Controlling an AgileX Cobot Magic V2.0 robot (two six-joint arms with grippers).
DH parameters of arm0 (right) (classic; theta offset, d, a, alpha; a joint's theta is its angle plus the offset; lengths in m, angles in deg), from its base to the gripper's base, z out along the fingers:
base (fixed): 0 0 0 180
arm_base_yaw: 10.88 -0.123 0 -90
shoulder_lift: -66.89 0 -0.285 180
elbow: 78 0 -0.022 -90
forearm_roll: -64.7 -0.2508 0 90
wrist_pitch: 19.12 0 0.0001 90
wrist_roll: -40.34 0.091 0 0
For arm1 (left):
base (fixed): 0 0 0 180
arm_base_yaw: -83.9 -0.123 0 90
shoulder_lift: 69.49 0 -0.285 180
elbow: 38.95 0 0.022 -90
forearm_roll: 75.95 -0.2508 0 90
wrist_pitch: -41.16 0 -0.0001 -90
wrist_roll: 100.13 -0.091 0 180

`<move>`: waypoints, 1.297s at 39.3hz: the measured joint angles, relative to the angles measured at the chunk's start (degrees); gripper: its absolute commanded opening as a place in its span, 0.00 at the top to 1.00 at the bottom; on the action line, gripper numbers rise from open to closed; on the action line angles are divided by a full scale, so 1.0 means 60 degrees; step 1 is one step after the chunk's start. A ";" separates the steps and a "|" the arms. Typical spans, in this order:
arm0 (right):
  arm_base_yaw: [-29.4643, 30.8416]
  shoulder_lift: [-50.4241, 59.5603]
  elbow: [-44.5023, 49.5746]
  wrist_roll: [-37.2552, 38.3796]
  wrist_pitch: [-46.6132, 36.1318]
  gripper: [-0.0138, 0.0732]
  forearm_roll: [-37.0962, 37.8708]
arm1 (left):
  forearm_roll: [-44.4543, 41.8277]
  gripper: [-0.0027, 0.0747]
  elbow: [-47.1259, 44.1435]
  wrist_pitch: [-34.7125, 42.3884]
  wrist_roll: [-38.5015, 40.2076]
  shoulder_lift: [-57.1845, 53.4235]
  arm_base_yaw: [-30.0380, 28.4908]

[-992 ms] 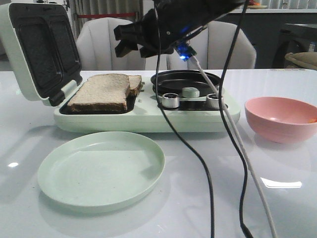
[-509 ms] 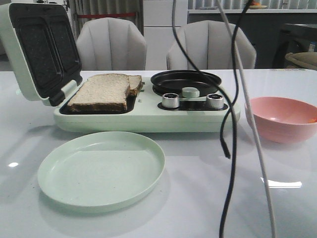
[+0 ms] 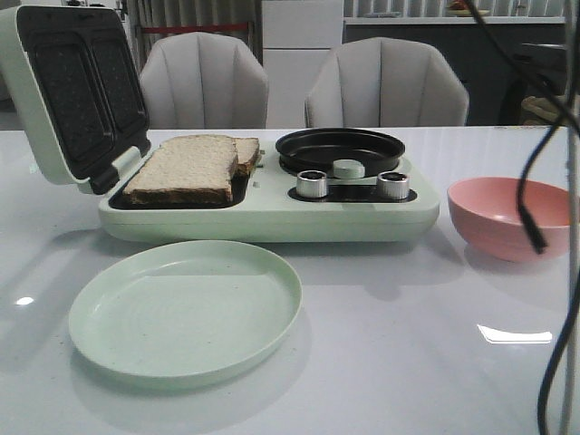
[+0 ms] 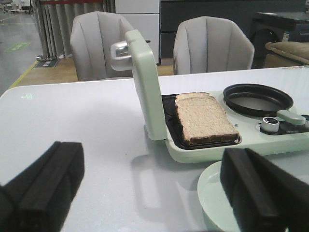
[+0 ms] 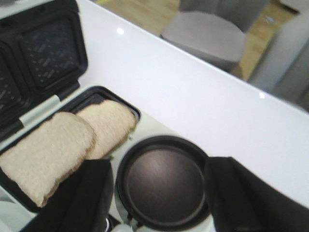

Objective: Make breakfast with bread and shrimp

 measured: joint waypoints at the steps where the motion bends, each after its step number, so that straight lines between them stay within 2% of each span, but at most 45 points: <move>1: 0.0093 0.0121 0.0000 0.0588 0.0269 0.27 0.0395 | 0.0000 0.16 0.0000 0.0000 0.0000 0.0000 0.0000; 4: 0.0268 0.0501 0.0128 0.1701 0.0843 0.29 0.0829 | 0.0000 0.16 0.0000 0.0000 0.0000 0.0000 0.0000; 8: 0.0436 0.1150 0.0752 0.2243 0.0886 0.28 0.1090 | 0.0000 0.16 0.0000 0.0000 0.0000 0.0000 0.0000; 32: 0.0445 0.6172 0.8298 0.2399 -0.2899 0.28 0.1134 | 0.0000 0.16 0.0000 0.0042 0.0000 0.0000 0.0000; 40: 0.0445 0.8146 1.0028 0.2399 -0.4123 0.28 0.1114 | 0.0000 0.16 0.0000 0.0042 0.0000 0.0000 0.0000; 51: 0.0445 1.0699 1.1959 0.2399 -0.4770 0.28 0.1067 | 0.0000 0.16 0.0000 0.0042 0.0000 0.0000 0.0000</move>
